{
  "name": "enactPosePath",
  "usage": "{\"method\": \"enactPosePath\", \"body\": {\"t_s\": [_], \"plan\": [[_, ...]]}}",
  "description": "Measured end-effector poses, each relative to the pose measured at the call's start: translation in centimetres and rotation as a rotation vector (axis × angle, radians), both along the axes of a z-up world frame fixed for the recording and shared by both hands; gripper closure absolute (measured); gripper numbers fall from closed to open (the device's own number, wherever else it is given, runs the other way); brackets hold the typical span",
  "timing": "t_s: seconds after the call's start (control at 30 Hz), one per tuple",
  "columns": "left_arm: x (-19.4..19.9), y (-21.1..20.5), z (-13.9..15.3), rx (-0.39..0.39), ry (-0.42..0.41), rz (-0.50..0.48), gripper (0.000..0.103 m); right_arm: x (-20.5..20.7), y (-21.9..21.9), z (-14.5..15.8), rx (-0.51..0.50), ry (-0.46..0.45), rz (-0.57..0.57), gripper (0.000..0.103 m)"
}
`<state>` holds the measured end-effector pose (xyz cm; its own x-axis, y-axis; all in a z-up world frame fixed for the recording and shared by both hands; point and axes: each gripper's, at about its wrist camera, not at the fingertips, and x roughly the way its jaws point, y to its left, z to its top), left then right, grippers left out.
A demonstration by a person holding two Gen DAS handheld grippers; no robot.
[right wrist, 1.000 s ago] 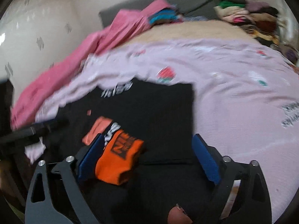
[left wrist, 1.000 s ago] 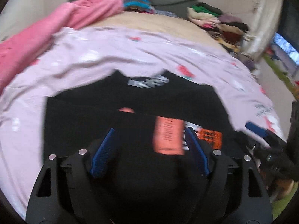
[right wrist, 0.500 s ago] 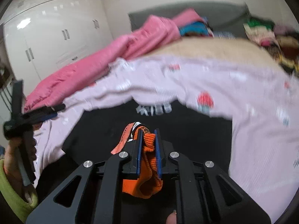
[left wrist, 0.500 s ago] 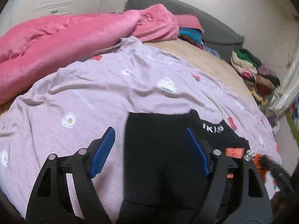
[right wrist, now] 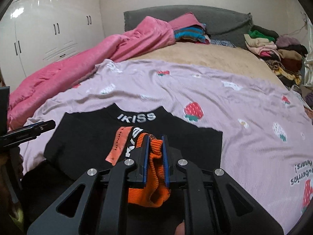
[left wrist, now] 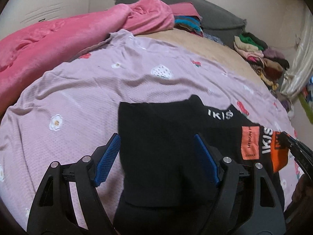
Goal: Fold small clothes
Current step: 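Fold the held sleeve across the shirt with the right tool and release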
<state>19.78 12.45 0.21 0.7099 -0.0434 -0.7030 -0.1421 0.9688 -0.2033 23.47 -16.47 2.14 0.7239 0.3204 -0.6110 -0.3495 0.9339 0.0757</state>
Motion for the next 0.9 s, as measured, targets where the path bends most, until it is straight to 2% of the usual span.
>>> {"method": "enactPosePath", "body": {"t_s": [0.27,0.4,0.5,0.67,0.83,0.9], "plan": [[0.2,-1.8,-1.0,0.05,0.031,-0.064,0.034,0.3,-0.4,-1.3,-0.034,0.017,-0.043,0.089],[0.3,-2.1,-1.2,0.055,0.039,-0.078,0.034,0.3,-0.3,-1.6,-0.063,0.016,-0.066,0.087],[0.3,-2.4,-1.4,0.031,0.045,-0.104,0.034,0.0,-0.4,-1.5,-0.068,0.004,-0.084,0.078],[0.3,-3.3,-1.7,0.028,0.058,-0.143,0.034,-0.6,-0.1,-1.7,-0.064,0.012,-0.059,0.077],[0.5,-4.2,-3.0,0.036,0.124,-0.183,0.056,-1.4,2.2,-2.6,-0.059,0.058,0.048,0.077],[0.7,-4.1,-3.8,0.036,0.163,-0.182,0.057,-1.7,3.1,-2.9,-0.051,0.077,0.093,0.076]]}}
